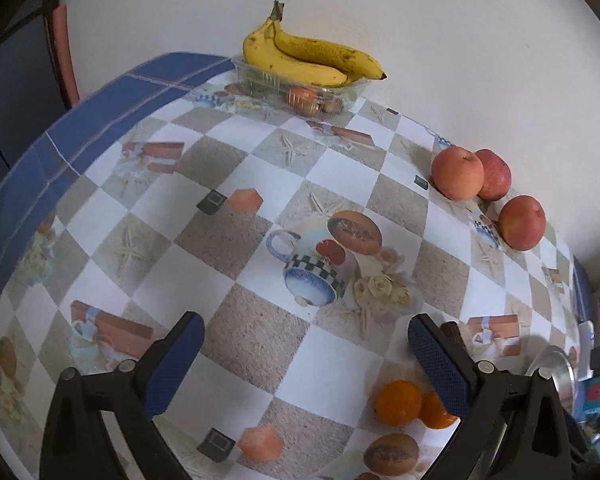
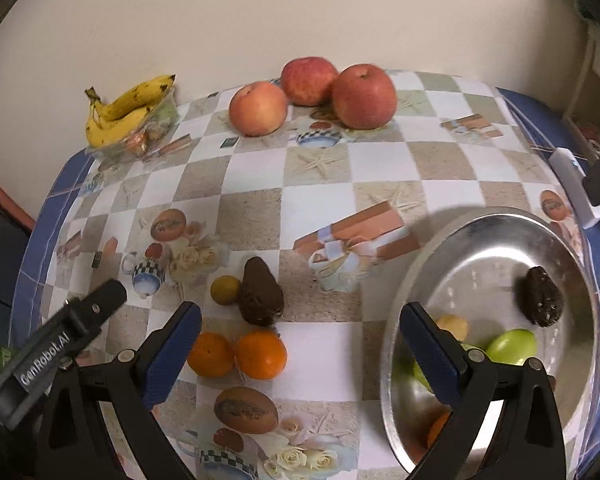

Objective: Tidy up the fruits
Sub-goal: 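Withdraw both open grippers from the plate toward the oranges, then grasp an orange with the left gripper while the right gripper grasps another orange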

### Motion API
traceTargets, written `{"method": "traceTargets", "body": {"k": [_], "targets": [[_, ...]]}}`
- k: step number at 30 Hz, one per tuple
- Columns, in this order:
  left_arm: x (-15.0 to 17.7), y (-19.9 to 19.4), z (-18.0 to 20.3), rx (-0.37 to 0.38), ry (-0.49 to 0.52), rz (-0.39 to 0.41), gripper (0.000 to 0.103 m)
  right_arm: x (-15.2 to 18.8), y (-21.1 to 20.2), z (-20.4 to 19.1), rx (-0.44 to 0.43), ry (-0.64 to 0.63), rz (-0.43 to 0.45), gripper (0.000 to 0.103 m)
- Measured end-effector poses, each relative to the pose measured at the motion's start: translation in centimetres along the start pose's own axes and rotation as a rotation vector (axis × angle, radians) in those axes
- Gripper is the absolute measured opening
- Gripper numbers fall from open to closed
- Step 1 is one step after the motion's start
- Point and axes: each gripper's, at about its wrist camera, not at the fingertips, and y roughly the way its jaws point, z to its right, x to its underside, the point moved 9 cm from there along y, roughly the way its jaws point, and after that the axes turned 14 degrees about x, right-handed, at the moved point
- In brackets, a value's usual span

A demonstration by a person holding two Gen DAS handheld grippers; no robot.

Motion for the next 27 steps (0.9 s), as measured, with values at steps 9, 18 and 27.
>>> {"method": "traceTargets", "body": {"k": [9, 18, 27], "targets": [[1.2, 1.2, 0.5, 0.095, -0.049, -0.082, 0.103, 0.4, 0.6, 0.7, -0.023, 0.023, -0.02, 0.099], [1.4, 0.8, 1.0, 0.121, -0.055, -0.09, 0.101, 0.1, -0.1, 0.4, -0.056, 0.039, -0.003, 0.073], [4.1, 3.3, 2.4, 0.195, -0.074, -0.213, 0.081, 2.3, 1.8, -1.6, -0.083, -0.02, -0.085, 0.059]]}}
